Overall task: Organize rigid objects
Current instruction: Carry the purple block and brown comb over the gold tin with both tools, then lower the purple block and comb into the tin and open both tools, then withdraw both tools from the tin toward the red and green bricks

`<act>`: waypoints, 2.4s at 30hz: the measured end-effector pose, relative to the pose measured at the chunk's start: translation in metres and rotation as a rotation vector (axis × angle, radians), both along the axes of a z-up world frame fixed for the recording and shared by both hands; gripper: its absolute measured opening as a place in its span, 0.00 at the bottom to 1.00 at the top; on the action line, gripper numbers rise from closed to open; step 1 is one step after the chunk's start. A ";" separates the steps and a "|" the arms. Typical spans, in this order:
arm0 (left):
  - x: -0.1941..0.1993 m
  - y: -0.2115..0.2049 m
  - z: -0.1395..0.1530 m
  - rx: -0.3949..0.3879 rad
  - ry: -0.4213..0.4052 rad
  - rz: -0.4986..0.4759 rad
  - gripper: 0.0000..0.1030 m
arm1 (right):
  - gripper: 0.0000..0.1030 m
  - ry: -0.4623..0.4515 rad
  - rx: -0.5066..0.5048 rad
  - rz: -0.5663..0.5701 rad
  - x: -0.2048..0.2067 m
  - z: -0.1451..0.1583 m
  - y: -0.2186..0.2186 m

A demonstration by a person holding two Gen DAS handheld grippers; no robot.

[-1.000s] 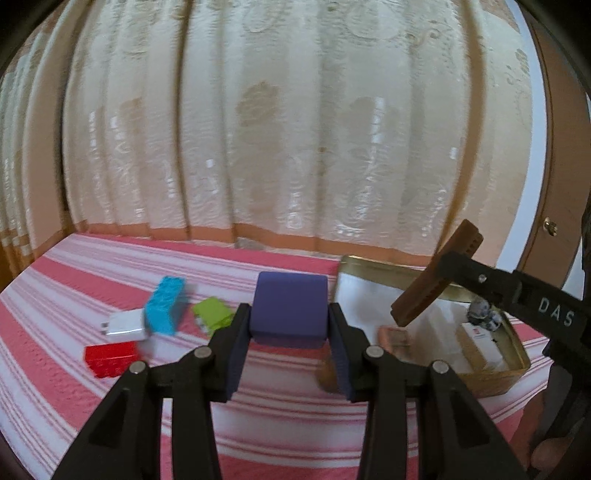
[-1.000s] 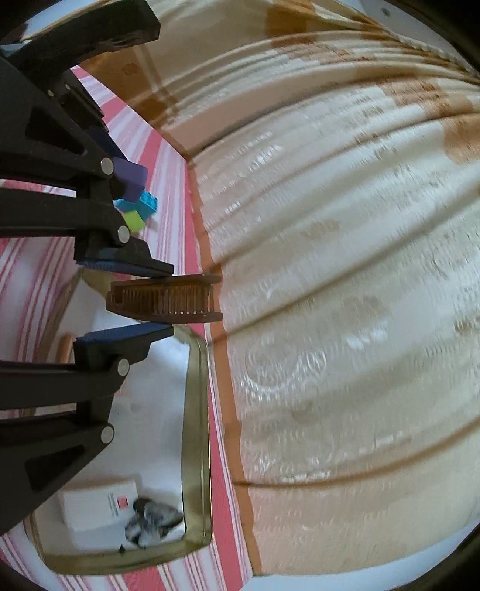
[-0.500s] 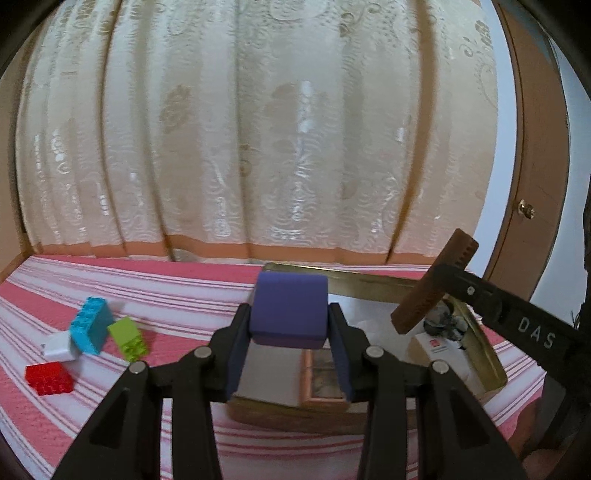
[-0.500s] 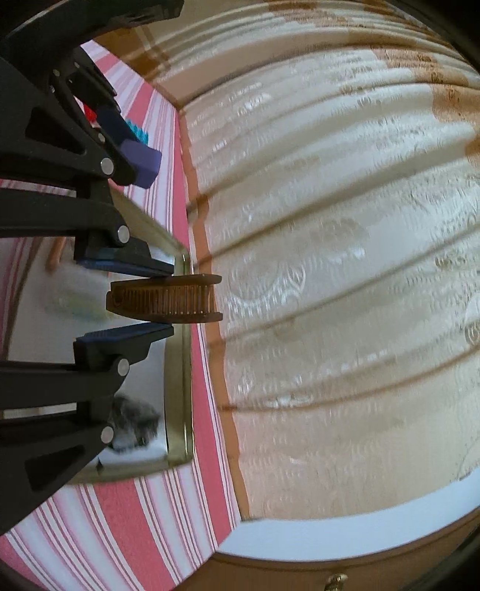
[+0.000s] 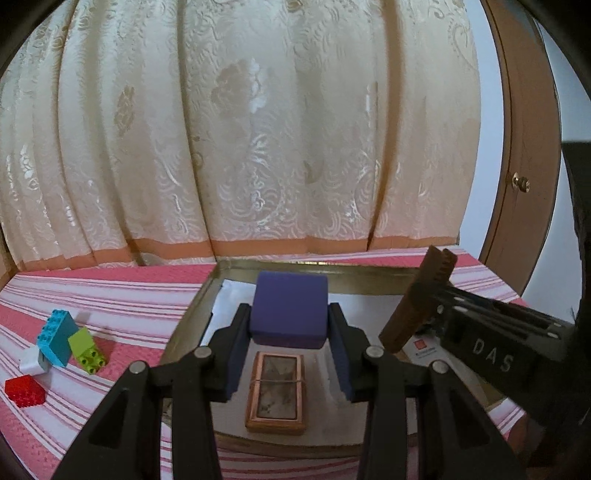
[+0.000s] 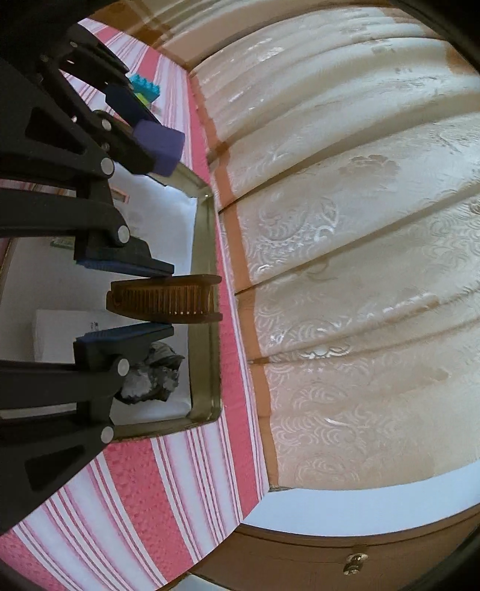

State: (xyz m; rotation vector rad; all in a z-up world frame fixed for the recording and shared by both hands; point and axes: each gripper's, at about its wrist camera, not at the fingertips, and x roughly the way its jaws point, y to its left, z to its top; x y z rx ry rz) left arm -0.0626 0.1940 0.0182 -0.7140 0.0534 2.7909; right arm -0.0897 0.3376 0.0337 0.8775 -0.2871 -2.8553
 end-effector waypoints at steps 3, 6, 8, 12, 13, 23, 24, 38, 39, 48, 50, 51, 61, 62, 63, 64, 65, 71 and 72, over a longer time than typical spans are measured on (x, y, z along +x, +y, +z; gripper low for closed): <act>-0.005 0.001 -0.005 -0.009 -0.016 0.007 0.39 | 0.27 -0.010 0.018 0.000 -0.003 -0.004 -0.004; -0.009 0.000 -0.007 -0.012 -0.026 0.015 0.39 | 0.27 -0.018 0.035 -0.002 -0.005 -0.008 -0.008; -0.011 0.000 -0.009 -0.019 -0.030 0.023 0.39 | 0.27 -0.028 0.047 -0.003 -0.008 -0.011 -0.011; -0.015 0.000 -0.014 -0.036 -0.048 0.035 0.39 | 0.27 -0.029 0.070 -0.012 -0.011 -0.015 -0.016; -0.016 -0.001 -0.015 -0.038 -0.054 0.040 0.39 | 0.27 -0.027 0.071 -0.013 -0.012 -0.015 -0.017; -0.018 -0.007 -0.020 -0.049 -0.063 0.092 0.95 | 0.60 0.040 0.009 -0.030 -0.010 -0.013 -0.010; -0.015 -0.009 -0.018 -0.045 -0.042 0.093 1.00 | 0.75 0.057 -0.003 -0.044 -0.007 -0.010 -0.008; 0.004 -0.023 -0.007 -0.103 0.117 0.137 1.00 | 0.80 0.098 -0.129 -0.174 0.008 -0.006 0.022; 0.005 -0.025 -0.008 -0.102 0.116 0.140 1.00 | 0.80 0.106 -0.128 -0.178 0.009 -0.005 0.022; 0.008 -0.042 -0.007 -0.087 0.146 0.174 1.00 | 0.95 0.336 -0.008 -0.282 0.045 0.008 0.010; 0.009 -0.049 -0.007 -0.089 0.159 0.182 1.00 | 0.95 0.379 0.010 -0.304 0.051 0.009 0.008; 0.010 -0.052 -0.006 -0.089 0.166 0.185 1.00 | 0.95 0.400 0.022 -0.303 0.054 0.011 0.007; 0.011 -0.096 -0.005 -0.056 0.183 0.237 1.00 | 0.95 0.425 0.097 -0.266 0.059 0.008 -0.010; 0.011 -0.100 -0.005 -0.054 0.185 0.241 1.00 | 0.95 0.432 0.105 -0.263 0.061 0.008 -0.013; 0.011 -0.105 -0.005 -0.054 0.186 0.250 1.00 | 0.95 0.438 0.110 -0.260 0.062 0.008 -0.015; 0.011 -0.111 -0.005 -0.054 0.185 0.261 1.00 | 0.95 0.446 0.109 -0.258 0.064 0.008 -0.017; 0.011 -0.115 -0.005 -0.052 0.182 0.268 1.00 | 0.95 0.452 0.106 -0.258 0.066 0.007 -0.019; 0.010 -0.146 -0.007 -0.030 0.159 0.302 1.00 | 0.95 0.444 0.081 -0.247 0.071 0.005 -0.030; 0.010 -0.148 -0.007 -0.030 0.157 0.301 1.00 | 0.95 0.439 0.082 -0.248 0.071 0.004 -0.032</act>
